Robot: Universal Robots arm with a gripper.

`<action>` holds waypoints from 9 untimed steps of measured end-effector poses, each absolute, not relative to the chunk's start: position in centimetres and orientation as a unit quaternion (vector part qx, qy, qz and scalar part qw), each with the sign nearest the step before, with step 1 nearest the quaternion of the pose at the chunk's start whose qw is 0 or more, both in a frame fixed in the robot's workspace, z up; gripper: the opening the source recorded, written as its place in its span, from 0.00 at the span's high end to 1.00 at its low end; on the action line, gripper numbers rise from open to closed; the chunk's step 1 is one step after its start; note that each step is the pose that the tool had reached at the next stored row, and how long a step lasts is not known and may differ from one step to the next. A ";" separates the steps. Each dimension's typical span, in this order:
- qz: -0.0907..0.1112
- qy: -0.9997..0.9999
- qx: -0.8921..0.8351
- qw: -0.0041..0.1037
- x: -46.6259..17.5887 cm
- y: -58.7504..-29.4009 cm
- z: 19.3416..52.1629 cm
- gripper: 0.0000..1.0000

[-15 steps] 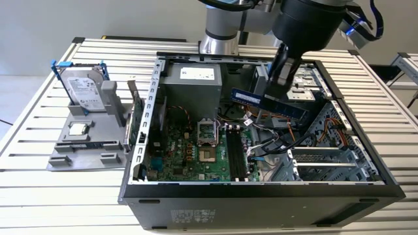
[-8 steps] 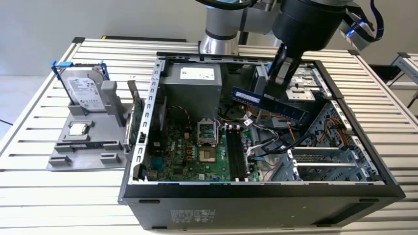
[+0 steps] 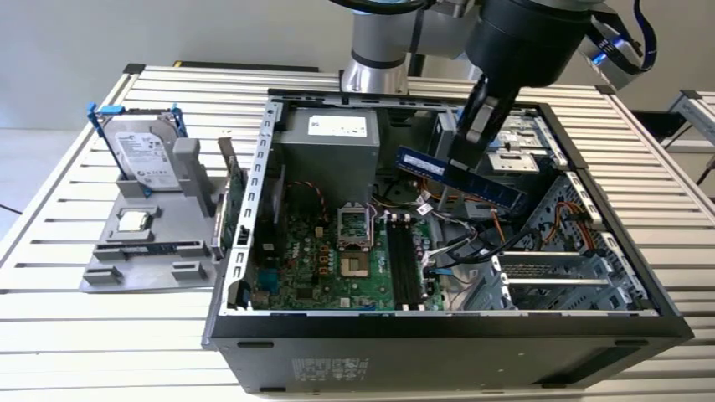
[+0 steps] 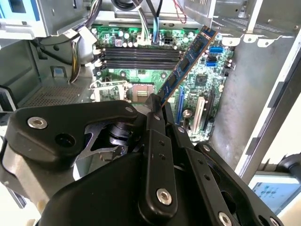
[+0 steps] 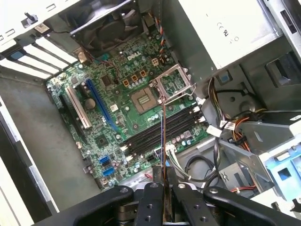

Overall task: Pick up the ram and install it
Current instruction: 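Insert the ram into the slot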

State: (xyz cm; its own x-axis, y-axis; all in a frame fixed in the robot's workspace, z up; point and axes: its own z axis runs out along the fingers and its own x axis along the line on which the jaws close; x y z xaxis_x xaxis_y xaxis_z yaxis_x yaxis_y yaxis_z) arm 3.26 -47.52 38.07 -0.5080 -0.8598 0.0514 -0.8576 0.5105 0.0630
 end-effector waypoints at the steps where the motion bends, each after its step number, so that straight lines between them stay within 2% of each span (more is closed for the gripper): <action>1: -0.015 -0.870 0.492 0.038 3.3 -47.5 38.1 1.00; 9: -0.016 -0.884 0.465 0.037 3.3 -47.5 38.1 1.00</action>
